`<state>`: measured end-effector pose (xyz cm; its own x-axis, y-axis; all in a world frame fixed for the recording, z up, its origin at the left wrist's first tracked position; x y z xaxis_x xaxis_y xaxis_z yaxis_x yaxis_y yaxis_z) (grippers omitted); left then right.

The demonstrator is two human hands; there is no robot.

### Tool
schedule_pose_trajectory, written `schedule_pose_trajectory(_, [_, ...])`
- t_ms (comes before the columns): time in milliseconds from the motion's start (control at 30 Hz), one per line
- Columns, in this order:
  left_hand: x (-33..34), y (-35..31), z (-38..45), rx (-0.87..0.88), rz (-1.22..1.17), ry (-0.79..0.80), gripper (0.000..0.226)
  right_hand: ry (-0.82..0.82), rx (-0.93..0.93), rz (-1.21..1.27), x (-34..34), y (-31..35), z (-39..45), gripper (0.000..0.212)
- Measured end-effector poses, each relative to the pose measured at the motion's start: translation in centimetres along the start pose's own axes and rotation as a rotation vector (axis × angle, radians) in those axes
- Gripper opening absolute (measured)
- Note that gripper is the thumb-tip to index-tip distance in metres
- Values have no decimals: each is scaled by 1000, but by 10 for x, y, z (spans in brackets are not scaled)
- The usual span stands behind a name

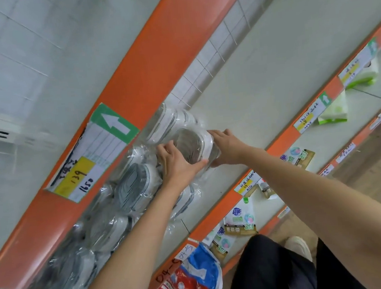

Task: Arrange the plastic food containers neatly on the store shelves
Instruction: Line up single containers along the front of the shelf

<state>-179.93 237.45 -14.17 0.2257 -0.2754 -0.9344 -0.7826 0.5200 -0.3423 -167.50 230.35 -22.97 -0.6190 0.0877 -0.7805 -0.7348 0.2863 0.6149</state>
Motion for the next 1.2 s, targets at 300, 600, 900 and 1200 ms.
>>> schedule_pose_trajectory(300, [4, -7, -1, 122, 137, 42, 99, -22, 228, -118, -12, -14, -27, 100])
schedule_pose_trajectory(600, [19, -51, -18, 245, 266, 165, 96, -139, 402, -106, -54, -39, -75, 82])
schedule_pose_trajectory(900, [14, -92, -44, 128, 248, 247, 94, -135, 414, -170, -90, -53, -110, 83])
schedule_pose_trajectory(1200, [16, -97, -102, -29, 179, 190, 93, 99, 338, -386, -104, -56, -139, 94])
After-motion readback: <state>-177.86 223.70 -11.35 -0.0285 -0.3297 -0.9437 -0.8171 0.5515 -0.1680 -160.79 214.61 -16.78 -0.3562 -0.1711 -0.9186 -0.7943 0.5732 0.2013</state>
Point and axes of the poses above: each hand's wrist, its own z-axis towards the middle knuckle, its own x-axis out of the palm, y = z × x, the point moved 1 cm from there along z, towards the middle knuckle, and after that the axes turned 11 degrees about -z, right-handed, at the moved point
